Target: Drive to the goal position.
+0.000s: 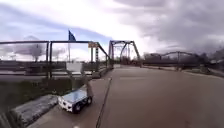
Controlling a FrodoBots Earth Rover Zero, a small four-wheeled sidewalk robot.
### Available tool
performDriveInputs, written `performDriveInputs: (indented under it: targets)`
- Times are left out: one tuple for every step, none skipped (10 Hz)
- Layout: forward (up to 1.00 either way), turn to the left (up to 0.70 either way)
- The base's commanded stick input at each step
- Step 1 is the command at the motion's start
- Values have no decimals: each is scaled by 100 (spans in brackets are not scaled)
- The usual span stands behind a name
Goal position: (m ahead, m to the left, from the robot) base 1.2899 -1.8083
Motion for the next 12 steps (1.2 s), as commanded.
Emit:
performDriveInputs:
  targets:
    - [45,-27]
    - [45,-27]
    - [45,-27]
    - [45,-27]
    - [45,-27]
    - [45,-27]
    - [45,-27]
    - [45,-27]
    - [45,-27]
    - [45,-27]
    - [45,-27]
    - [45,-27]
